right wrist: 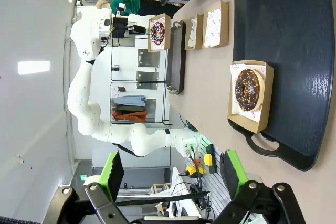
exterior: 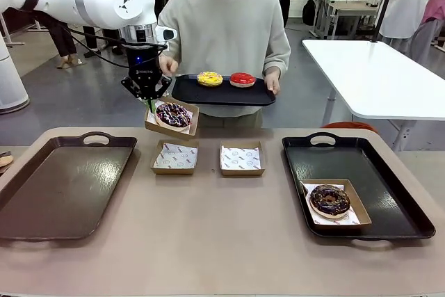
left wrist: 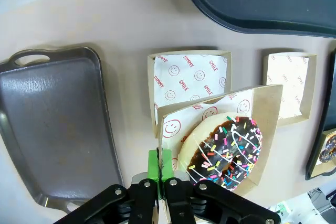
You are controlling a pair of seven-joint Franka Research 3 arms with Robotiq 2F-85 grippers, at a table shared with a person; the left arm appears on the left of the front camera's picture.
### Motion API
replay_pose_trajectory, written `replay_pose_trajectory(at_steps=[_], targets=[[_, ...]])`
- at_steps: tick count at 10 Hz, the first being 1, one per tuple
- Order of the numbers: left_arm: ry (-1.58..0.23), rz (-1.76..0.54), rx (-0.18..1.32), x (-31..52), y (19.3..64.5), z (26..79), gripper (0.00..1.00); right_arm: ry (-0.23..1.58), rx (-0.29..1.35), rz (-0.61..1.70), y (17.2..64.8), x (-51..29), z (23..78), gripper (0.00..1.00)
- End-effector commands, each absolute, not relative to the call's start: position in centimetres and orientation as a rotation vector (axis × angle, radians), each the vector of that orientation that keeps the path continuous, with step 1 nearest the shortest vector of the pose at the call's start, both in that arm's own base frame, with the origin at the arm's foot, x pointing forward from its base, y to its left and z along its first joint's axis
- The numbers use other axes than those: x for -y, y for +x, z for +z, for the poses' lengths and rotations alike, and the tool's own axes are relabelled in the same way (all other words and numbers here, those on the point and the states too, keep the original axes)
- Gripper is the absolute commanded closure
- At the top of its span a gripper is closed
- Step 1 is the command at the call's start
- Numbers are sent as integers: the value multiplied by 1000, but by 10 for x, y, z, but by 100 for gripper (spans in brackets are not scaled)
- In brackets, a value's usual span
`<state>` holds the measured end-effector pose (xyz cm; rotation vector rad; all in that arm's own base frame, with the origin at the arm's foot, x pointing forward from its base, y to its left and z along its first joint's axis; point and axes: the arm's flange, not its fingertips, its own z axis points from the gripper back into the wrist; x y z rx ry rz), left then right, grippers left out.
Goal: Individually package the donuts and arrange them on the tray.
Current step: Place the picked Paper togo box on the Handle tray while simultaneously picking up another Paper togo box from the table with the other hand.
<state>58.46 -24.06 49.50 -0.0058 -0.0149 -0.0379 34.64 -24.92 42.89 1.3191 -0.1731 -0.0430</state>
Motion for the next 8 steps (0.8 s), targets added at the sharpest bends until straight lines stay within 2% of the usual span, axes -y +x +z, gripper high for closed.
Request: replay_pose_trajectory(at_steps=[1, 6, 8], targets=[[-3, -38, 14, 238, 579, 496, 100, 1319, 174, -46, 346, 250, 430, 0], [-6, -38, 15, 241, 585, 495, 99, 1319, 173, -43, 346, 249, 429, 0], [-29, -96, 42, 218, 567, 515, 99, 1173, 182, 23, 380, 204, 474, 0]])
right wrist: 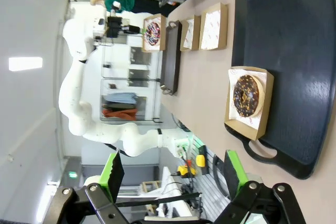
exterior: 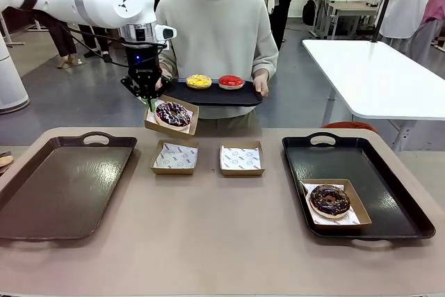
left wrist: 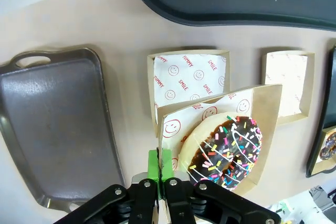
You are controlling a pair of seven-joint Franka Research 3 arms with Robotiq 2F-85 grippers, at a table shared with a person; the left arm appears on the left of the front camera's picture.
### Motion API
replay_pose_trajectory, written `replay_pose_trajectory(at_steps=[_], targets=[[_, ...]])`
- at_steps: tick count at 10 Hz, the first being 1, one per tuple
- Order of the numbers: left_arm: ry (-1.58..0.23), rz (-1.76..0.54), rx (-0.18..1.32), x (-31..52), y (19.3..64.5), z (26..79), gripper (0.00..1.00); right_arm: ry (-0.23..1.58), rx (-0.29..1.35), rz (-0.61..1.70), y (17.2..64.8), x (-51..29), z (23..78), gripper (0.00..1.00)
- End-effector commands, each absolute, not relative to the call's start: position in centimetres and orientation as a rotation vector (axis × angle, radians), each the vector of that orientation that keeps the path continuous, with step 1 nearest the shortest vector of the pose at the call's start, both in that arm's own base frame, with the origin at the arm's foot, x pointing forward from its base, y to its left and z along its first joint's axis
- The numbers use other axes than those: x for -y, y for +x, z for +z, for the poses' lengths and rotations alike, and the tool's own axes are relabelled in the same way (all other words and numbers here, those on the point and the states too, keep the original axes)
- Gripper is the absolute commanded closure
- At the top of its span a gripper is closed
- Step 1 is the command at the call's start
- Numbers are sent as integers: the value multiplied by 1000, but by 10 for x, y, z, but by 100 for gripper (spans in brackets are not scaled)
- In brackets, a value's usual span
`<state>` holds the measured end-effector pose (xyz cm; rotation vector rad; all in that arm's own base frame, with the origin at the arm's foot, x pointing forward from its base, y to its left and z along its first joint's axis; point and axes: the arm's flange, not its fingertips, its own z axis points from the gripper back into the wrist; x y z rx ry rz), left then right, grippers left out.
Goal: Individually package the donuts and arrange them on the tray.
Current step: Place the picked Paper togo box on the Handle tray while simultaneously picking up another Paper togo box from the table with the other hand.
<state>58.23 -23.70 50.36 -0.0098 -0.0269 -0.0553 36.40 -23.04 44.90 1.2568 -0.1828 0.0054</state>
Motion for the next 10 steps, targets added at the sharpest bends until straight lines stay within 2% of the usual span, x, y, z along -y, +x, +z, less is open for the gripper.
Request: replay_pose_trajectory(at_steps=[1, 3, 5, 7, 10], targets=[[-70, -69, 48, 192, 557, 525, 99, 1090, 169, 46, 403, 177, 498, 0], [-174, -72, 50, 135, 524, 535, 99, 1006, 64, 55, 457, 112, 539, 0], [-216, -83, 53, 96, 486, 527, 99, 871, 61, 88, 490, 38, 560, 0], [-240, -84, 71, 62, 450, 516, 99, 731, 79, 94, 517, -35, 559, 0], [-208, -43, 78, 28, 411, 494, 99, 551, 117, 90, 539, -109, 530, 0]])
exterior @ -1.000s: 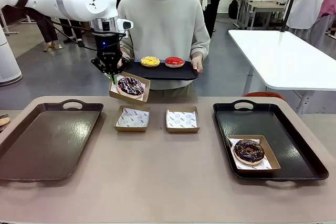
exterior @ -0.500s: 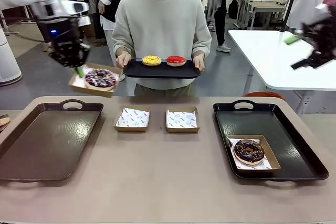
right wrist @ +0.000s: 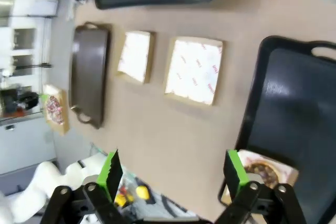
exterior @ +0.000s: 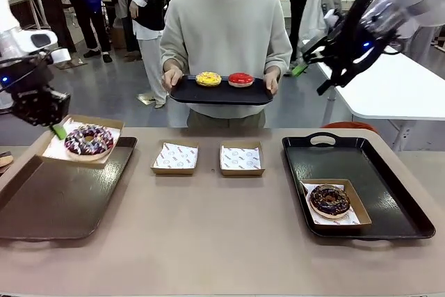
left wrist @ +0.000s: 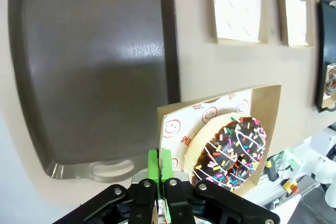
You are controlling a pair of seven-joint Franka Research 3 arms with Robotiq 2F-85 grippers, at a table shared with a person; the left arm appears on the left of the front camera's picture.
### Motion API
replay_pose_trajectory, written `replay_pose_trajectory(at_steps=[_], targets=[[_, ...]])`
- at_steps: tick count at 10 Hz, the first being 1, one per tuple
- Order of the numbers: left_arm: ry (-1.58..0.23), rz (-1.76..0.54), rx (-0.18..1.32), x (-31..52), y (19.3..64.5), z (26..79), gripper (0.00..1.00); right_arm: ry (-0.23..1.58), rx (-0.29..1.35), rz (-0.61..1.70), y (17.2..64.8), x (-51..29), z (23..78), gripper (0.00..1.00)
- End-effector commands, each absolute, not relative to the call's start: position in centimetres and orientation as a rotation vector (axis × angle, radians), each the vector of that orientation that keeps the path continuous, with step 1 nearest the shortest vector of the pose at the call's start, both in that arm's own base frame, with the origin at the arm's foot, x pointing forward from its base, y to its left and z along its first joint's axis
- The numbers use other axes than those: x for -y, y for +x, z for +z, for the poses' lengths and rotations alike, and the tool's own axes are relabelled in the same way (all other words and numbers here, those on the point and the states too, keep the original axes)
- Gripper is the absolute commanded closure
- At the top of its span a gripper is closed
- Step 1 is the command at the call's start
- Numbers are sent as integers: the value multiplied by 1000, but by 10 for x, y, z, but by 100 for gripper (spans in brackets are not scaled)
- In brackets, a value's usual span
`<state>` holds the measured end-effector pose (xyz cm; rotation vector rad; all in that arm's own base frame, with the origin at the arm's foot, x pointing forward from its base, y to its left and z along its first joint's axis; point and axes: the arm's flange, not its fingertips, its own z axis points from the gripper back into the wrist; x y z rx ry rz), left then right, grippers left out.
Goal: Individually package the donuts and arrange them on the tray.
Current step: Place the picked Paper togo box on the Handle tray while simultaneously picking up another Paper togo box from the table with the other hand.
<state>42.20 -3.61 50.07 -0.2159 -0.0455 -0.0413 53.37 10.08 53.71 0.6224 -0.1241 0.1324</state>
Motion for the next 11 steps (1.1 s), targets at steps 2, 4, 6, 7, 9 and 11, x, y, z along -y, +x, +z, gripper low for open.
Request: replay_pose_trajectory(at_steps=[2, 4, 6, 7, 9, 11], targets=[[-164, -8, 66, 7, 405, 481, 99, 452, 117, 105, 538, -141, 509, 0], [-108, -4, 39, -4, 406, 470, 99, 392, 108, 132, 538, -171, 490, 0], [-78, -11, -14, -7, 412, 458, 99, 373, 100, 155, 535, -184, 481, 0], [-68, -4, -33, -7, 415, 454, 99, 382, 109, 149, 535, -183, 480, 0], [-91, -11, -17, -6, 410, 454, 99, 447, 73, 155, 524, -165, 493, 0], [-91, -11, -17, -6, 410, 454, 99, 405, 90, 176, 534, -183, 481, 0]])
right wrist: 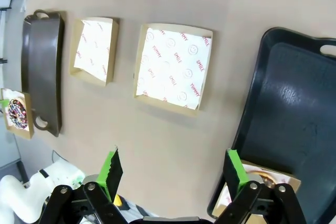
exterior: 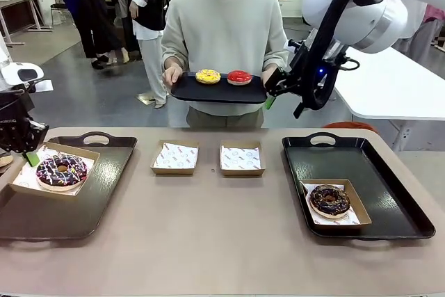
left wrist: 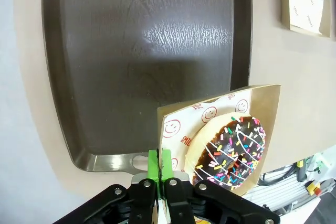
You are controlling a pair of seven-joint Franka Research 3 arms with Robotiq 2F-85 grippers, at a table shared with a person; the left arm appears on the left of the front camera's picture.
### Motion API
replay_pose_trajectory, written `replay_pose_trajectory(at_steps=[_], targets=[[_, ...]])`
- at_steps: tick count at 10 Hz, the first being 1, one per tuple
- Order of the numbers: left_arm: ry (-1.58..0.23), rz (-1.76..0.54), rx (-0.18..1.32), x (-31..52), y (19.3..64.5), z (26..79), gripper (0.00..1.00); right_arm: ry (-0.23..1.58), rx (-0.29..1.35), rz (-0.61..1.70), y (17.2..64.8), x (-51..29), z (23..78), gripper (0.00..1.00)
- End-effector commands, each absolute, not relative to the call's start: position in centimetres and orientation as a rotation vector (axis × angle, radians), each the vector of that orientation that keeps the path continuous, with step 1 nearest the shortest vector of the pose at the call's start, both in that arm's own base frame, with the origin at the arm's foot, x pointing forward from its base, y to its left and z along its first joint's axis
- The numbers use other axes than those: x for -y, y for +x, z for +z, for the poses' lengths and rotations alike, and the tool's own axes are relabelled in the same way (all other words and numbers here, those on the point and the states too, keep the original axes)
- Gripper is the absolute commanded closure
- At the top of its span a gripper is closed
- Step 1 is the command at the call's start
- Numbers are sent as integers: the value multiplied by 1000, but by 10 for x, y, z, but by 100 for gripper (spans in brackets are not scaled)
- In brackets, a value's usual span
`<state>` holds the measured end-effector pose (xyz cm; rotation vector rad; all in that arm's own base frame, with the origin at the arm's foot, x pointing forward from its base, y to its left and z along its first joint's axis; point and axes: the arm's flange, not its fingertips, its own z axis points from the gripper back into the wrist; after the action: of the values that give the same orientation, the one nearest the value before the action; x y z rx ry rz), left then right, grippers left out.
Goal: Individually package the donuts and arrange them on the tray.
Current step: Place the picked Paper togo box on the Handle tray while simultaneously picking up another Paper togo box from the table with the other hand.
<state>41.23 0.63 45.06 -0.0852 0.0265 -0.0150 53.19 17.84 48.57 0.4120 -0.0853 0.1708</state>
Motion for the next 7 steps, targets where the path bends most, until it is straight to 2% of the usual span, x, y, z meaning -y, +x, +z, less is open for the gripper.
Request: replay_pose_trajectory(at_steps=[1, 7], targets=[[-91, -11, -17, -6, 410, 454, 99, 405, 90, 176, 534, -183, 481, 0], [-85, -15, -22, -6, 412, 452, 99, 411, 79, 174, 532, -181, 482, 0]])
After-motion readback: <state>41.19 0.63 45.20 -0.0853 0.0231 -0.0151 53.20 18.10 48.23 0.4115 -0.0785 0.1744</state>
